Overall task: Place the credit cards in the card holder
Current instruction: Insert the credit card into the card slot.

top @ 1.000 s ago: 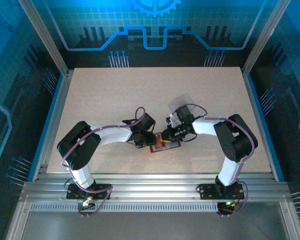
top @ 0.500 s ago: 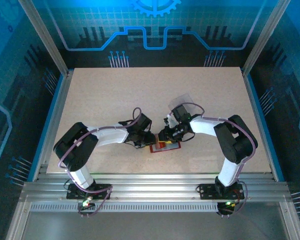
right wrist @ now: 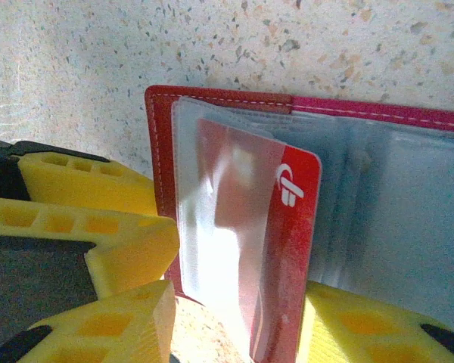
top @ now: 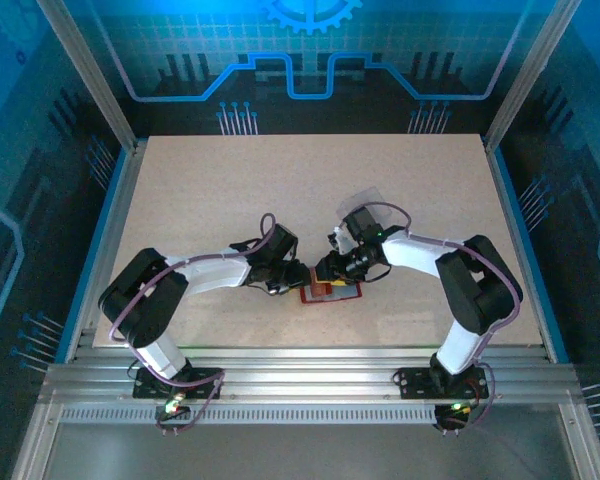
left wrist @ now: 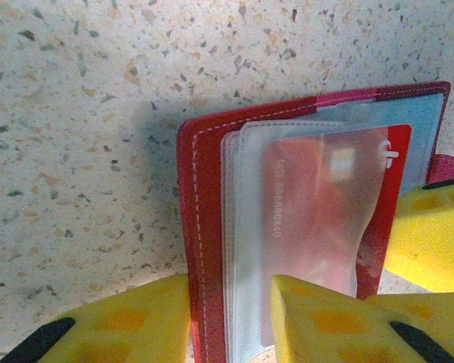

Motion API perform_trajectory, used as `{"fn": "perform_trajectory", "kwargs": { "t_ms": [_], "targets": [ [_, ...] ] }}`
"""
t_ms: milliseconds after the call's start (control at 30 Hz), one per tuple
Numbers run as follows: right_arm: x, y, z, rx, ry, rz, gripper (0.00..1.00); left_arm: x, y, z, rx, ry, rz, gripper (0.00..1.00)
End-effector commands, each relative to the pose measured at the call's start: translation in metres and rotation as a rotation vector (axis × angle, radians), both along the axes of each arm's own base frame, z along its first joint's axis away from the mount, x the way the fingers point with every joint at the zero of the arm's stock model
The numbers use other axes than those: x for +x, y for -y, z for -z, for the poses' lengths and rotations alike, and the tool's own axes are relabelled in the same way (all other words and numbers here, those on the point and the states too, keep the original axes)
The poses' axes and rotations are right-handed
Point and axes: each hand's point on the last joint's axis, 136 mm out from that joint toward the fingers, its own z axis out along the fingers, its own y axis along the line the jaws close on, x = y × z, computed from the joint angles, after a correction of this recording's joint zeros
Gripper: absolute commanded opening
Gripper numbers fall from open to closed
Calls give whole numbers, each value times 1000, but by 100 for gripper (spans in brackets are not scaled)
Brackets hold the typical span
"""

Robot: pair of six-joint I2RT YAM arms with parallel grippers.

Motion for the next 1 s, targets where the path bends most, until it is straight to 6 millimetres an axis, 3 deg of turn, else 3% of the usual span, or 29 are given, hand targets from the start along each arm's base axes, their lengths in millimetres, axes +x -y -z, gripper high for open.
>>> {"fn": "perform_trajectory", "kwargs": {
  "t_ms": [0,300,500,800,967],
  "targets": [
    [1,-1,-9,-5,4,12,46,-2,-1,-7,-38,-9,-13,34],
    [4,4,10,-70,-17,15,46,-1,-9,-13,-29,4,-31,32],
    [6,6,12,-103,-1,12,45,2,-5,-14,-37,6,-25,25],
    [7,3,14,-100,-10,5,35,7,2,5,-24,-27,-17,15],
    [7,3,20,-111,-19,5,33,5,-1,18,-3,-49,-17,14]
  ]
}}
